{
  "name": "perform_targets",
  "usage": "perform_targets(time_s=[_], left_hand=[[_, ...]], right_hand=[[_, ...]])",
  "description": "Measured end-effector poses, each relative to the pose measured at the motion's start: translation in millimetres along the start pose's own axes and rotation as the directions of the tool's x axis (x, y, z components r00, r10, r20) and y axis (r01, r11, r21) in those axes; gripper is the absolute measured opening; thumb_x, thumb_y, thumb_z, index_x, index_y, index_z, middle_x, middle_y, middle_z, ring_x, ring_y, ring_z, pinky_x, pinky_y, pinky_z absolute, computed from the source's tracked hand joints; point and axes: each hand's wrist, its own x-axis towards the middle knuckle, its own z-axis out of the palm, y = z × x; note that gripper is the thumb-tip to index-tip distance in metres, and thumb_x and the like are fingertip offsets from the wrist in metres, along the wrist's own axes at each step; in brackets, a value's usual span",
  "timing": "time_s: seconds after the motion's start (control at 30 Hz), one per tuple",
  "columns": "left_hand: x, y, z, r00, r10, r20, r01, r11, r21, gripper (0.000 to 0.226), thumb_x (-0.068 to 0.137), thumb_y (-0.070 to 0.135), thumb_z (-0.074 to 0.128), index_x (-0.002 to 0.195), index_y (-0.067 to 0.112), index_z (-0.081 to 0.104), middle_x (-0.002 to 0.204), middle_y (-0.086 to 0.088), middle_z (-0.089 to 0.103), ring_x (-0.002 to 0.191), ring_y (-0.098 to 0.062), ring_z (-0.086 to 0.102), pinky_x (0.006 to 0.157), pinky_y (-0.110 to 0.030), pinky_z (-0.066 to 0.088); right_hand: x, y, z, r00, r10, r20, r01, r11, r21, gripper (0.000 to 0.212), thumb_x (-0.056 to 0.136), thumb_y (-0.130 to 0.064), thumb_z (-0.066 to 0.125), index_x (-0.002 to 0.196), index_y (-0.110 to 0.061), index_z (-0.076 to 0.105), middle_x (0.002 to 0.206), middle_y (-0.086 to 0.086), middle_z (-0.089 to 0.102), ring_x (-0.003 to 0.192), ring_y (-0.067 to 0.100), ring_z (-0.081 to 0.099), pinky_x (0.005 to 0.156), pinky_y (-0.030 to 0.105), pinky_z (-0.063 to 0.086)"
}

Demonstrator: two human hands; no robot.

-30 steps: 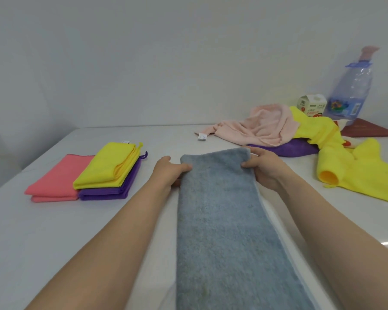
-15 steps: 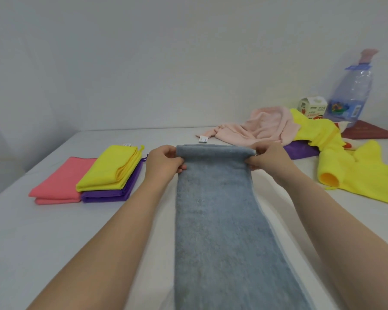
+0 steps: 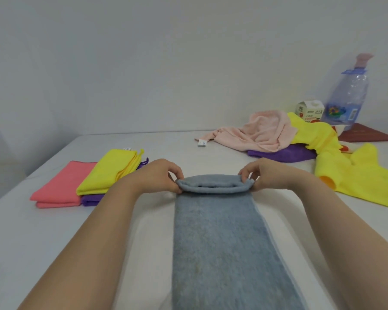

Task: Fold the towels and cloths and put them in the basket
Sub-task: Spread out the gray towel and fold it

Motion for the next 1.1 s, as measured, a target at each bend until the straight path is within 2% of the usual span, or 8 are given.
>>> perform_targets(time_s=[0.1,0.23,0.33,0.43,0.53,0.63,0.9,1.1], left_hand=[[0,1,0,0.999,-0.032,0.042,0.024,0.983,0.181,0.005,0.076,0.024,0.073,0.079,0.023,0.071,0.089,0.010,0.062,0.081,-0.008,0.059,0.076,-0.023,0.046],[2,3,1,0.992,-0.122,0.040,0.114,0.982,0.151,0.035,0.088,0.049,0.058,0.075,0.020,0.073,0.099,-0.003,0.066,0.095,-0.016,0.061,0.087,-0.033,0.045],[8,-1,12,0.998,-0.057,-0.028,0.061,0.983,0.171,0.031,0.084,0.037,0.067,0.068,0.011,0.068,0.102,-0.013,0.067,0.094,-0.022,0.061,0.089,-0.038,0.046],[12,-4,21,1.000,-0.013,-0.020,0.015,0.993,0.118,0.022,0.078,0.028,0.074,0.070,0.020,0.057,0.089,-0.002,0.063,0.089,-0.022,0.058,0.079,-0.032,0.045],[10,-6,19,0.999,-0.036,-0.005,0.036,0.999,0.034,0.028,0.076,0.027,0.077,0.091,0.024,0.054,0.086,0.006,0.054,0.074,-0.011,0.050,0.065,-0.021,0.039],[10,-6,19,0.999,-0.034,0.041,0.033,0.999,0.023,0.044,0.074,0.027,0.079,0.111,0.030,0.055,0.089,0.010,0.056,0.077,-0.008,0.054,0.068,-0.018,0.041],[13,11,23,0.908,0.134,-0.397,-0.083,0.986,0.143,0.047,0.075,0.014,0.074,0.118,0.025,0.061,0.102,0.006,0.051,0.099,-0.011,0.048,0.078,-0.023,0.035],[9,16,19,0.917,0.246,-0.313,-0.155,0.945,0.288,0.031,0.075,0.002,0.063,0.098,0.021,0.057,0.090,0.009,0.042,0.092,-0.013,0.043,0.072,-0.026,0.035]], right_hand=[[1,0,1,0.997,0.014,0.077,-0.009,0.997,-0.072,0.028,0.073,-0.010,0.069,0.068,-0.037,0.065,0.115,0.007,0.067,0.077,0.013,0.058,0.081,0.033,0.049],[-5,-5,-4,0.981,0.030,0.193,-0.040,0.998,0.049,0.009,0.089,-0.027,0.063,0.082,-0.027,0.069,0.126,-0.016,0.051,0.109,0.010,0.056,0.092,0.026,0.043],[-2,-4,-1,0.996,0.042,0.077,-0.048,0.996,0.075,0.026,0.089,-0.043,0.059,0.073,-0.026,0.070,0.099,-0.010,0.068,0.090,0.010,0.058,0.086,0.030,0.046],[5,-2,8,0.999,0.035,0.007,-0.035,0.999,0.025,0.020,0.077,-0.031,0.075,0.071,-0.023,0.058,0.076,-0.005,0.059,0.070,0.011,0.049,0.067,0.025,0.039],[6,-5,10,0.998,0.054,0.027,-0.055,0.998,0.034,0.035,0.074,-0.021,0.079,0.096,-0.024,0.053,0.085,-0.006,0.052,0.073,0.009,0.049,0.066,0.023,0.039],[6,-12,10,0.998,0.060,0.019,-0.060,0.998,-0.002,0.049,0.072,-0.016,0.079,0.113,-0.023,0.054,0.098,-0.004,0.056,0.088,0.015,0.057,0.080,0.027,0.047],[10,-27,11,0.896,-0.132,-0.425,0.074,0.986,-0.150,0.028,0.067,-0.002,0.065,0.091,-0.016,0.066,0.087,-0.003,0.054,0.083,0.016,0.049,0.069,0.028,0.041],[9,-26,13,0.919,-0.230,-0.320,0.112,0.931,-0.348,0.031,0.067,0.001,0.060,0.087,-0.020,0.050,0.087,-0.004,0.045,0.085,0.018,0.041,0.067,0.029,0.031]])
